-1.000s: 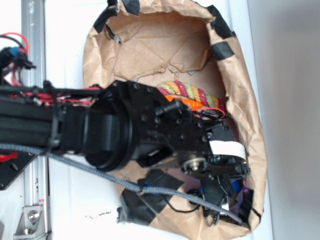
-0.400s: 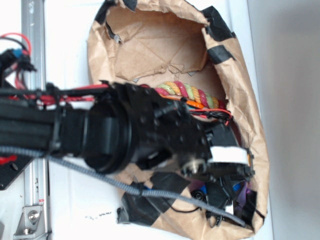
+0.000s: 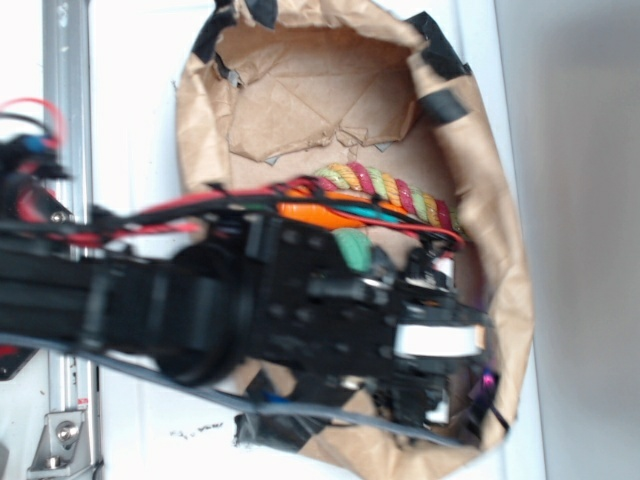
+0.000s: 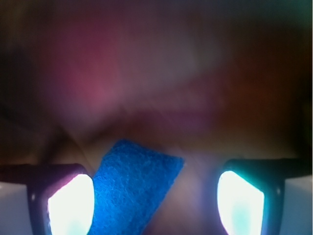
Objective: Grab the blue sponge.
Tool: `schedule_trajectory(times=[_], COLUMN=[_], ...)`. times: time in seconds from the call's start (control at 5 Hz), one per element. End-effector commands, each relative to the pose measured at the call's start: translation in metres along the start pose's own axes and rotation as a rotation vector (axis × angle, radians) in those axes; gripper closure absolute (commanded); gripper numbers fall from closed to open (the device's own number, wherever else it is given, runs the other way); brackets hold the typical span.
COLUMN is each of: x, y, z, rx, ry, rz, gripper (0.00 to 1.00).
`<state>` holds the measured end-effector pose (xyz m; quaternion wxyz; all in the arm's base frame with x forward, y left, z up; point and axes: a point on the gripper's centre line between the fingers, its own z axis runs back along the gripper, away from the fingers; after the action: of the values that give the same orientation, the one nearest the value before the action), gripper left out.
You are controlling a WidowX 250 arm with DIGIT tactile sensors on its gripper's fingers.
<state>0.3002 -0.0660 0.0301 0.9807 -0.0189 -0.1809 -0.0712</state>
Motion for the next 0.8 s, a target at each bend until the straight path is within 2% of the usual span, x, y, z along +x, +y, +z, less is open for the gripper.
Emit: schedule_trajectory(times=[0.0,0.4,0.6], x=[-0.006,0.01,0.015], y=[0.047,0.034,0.01], z=[0.05,0.037,0.033], rx=[0.026,-0.06,-0.111], ry=[-0.061,-0.042,-0.041], rz=[0.072,0.138,0.107], gripper=[0.0,0.0,0.0])
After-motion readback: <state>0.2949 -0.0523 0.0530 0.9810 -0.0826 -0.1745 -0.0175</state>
